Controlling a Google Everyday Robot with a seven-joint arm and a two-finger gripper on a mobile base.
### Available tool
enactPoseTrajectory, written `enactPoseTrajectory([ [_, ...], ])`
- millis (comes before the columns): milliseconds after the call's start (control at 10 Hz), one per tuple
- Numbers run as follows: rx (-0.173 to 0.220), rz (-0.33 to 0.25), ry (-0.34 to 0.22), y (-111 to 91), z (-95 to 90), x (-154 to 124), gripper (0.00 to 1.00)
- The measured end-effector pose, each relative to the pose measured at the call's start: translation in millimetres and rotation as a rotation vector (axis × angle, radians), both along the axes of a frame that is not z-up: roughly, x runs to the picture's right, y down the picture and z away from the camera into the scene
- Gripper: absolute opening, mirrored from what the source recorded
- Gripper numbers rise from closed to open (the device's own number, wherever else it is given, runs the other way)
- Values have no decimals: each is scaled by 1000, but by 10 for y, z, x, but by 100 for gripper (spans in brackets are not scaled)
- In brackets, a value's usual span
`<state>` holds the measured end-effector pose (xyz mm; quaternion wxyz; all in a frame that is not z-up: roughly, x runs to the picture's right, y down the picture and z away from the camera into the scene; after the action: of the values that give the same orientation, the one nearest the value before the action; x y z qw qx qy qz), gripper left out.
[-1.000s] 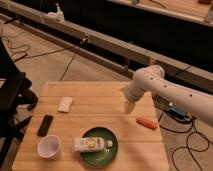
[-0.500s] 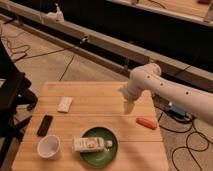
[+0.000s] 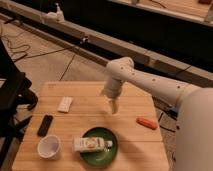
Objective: Place the eraser on the white sponge
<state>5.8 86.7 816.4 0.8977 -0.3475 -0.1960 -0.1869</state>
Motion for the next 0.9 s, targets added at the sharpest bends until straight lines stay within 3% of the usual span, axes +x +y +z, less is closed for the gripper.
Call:
enactPoseTrajectory([
  [500, -74, -107, -141, 55, 452, -929, 80],
  [900, -118, -162, -271, 233, 518, -1551, 80],
])
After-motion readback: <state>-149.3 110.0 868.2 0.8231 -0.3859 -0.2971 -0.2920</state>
